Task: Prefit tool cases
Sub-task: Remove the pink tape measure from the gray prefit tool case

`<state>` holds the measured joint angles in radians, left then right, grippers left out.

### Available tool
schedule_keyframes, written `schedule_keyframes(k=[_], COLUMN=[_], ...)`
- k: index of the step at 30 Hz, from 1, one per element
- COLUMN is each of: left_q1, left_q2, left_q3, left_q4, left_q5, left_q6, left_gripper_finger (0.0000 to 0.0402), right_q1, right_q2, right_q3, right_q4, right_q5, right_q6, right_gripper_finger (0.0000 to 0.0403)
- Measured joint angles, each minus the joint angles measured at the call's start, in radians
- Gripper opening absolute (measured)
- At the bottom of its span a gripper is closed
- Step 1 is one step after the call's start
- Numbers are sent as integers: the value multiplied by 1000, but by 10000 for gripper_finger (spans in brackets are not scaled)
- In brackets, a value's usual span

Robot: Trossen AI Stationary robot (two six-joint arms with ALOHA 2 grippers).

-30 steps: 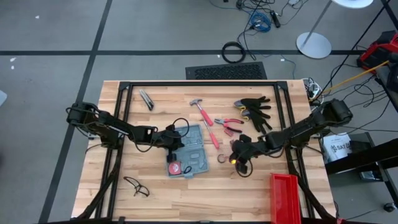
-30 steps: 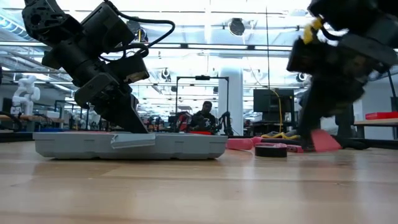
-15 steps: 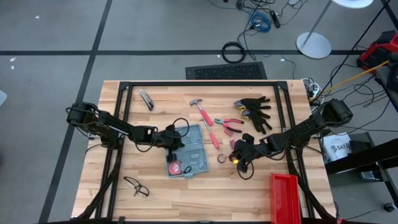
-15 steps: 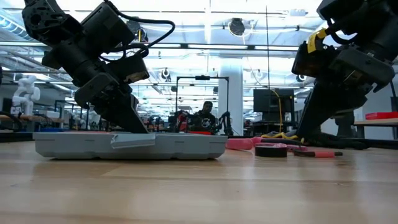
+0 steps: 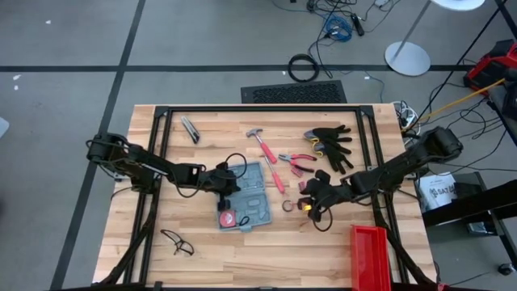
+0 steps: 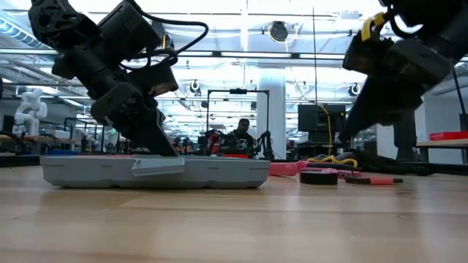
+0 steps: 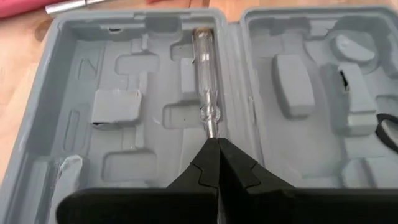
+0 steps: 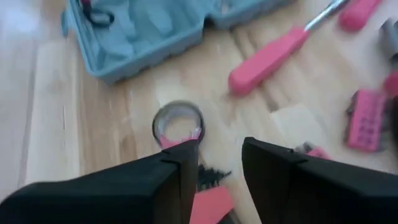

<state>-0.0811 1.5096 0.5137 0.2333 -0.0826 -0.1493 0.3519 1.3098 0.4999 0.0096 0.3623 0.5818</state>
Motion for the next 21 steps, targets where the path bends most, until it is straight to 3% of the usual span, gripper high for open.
schedule_keyframes(k=[6,12,18,21], left_q1=[0,0,0,0], left_q2=[-25,-97,-264,-364], left_q3=[1,2,3,4], left_q4=[8,6,-78,-184], left_q5=[0,-1,-27,-95], left_q6=[-1,5,45,53], left_gripper_finger=[0,0,0,0], right_q1=[-10,-41,-73,-92], right_q2=[-10,49,234,365], right_q3=[15,139,355,467], right_q4=[143,151,197,288], right_q5=[58,58,45,-46], right_q6=[-87,-216,-438,-548], right_gripper_finger=[112,112,112,112])
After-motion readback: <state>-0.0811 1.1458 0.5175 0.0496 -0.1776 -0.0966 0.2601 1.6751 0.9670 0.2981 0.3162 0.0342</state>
